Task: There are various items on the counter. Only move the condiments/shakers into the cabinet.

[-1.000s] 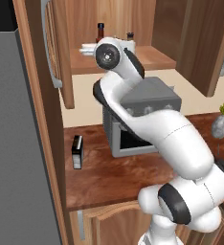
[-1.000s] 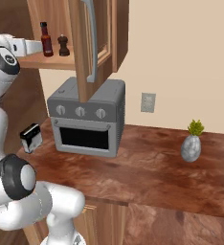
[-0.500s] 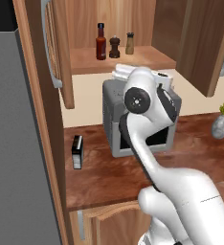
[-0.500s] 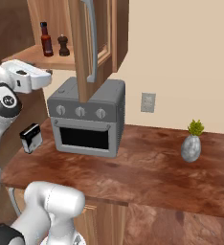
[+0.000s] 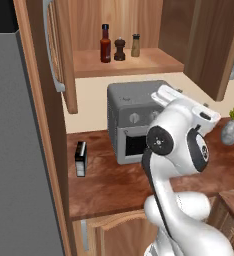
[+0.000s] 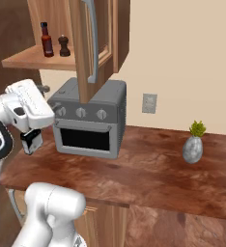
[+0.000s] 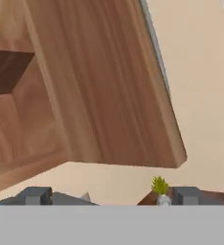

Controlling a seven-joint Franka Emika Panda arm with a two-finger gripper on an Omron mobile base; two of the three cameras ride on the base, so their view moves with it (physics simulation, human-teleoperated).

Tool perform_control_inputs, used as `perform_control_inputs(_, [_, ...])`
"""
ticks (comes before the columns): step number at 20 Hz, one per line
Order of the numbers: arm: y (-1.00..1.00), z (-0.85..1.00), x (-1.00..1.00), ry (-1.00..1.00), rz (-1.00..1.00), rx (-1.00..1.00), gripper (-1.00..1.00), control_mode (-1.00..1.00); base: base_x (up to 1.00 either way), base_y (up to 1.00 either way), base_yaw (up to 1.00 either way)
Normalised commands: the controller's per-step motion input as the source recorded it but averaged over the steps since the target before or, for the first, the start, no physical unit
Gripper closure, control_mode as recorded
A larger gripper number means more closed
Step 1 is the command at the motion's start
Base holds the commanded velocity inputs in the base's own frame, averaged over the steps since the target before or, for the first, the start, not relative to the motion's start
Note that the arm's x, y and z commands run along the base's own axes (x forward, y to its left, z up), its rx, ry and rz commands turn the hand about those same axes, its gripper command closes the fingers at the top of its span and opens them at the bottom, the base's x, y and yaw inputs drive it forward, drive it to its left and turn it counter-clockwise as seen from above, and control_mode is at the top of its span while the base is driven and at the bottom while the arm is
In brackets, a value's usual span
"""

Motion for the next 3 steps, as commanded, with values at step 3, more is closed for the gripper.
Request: perform_control_inputs(3, [0.0, -0.07, -1.0, -0.13, -0.26, 0.07, -1.0, -1.0, 0.0, 0.0, 0.0])
